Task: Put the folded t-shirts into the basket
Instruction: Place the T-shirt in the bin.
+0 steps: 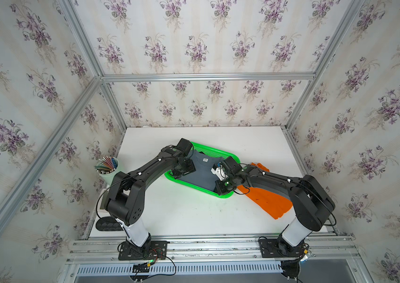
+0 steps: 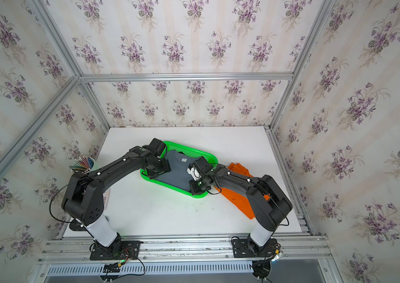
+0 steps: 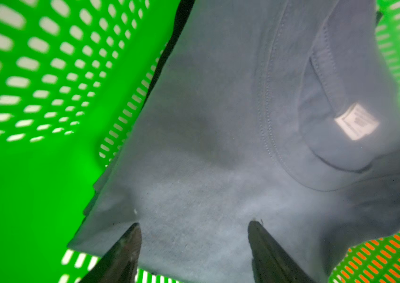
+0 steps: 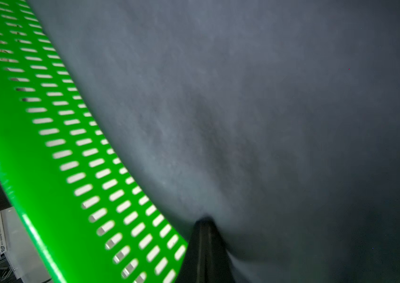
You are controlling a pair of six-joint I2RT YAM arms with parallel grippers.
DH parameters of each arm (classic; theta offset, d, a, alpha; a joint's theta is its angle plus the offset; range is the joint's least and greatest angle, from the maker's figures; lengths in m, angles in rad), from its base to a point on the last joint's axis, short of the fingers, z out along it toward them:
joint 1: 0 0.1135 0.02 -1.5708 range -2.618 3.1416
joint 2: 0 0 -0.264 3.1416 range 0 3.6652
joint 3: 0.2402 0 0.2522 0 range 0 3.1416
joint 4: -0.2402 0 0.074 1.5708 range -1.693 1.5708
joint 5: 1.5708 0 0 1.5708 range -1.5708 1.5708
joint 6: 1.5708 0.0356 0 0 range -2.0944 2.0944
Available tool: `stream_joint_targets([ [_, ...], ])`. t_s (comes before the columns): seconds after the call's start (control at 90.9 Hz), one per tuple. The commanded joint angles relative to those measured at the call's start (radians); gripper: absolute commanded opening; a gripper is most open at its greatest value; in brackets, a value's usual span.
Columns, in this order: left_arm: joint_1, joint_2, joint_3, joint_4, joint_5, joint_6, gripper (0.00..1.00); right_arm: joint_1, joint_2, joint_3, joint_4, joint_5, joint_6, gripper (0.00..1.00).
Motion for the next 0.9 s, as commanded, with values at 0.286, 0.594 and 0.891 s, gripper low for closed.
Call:
stream_joint_targets([
  [0.286, 0.0, -0.023, 0.03, -0.006, -0.02, 0.013, 0.7, 0.001, -0.081, 0.254, -0.202, 0.019, -0.094, 0.16],
  [0.594, 0.014, -0.057, 0.056, -0.052, -0.052, 0.0, 0.7, 0.005, -0.01, 0.127, -0.094, 0.22, -0.024, 0.12],
  [0.891, 0.062, -0.15, 0.072, -0.121, -0.153, 0.007, 0.7, 0.009, -0.047, 0.085, -0.071, 0.239, -0.014, 0.15],
])
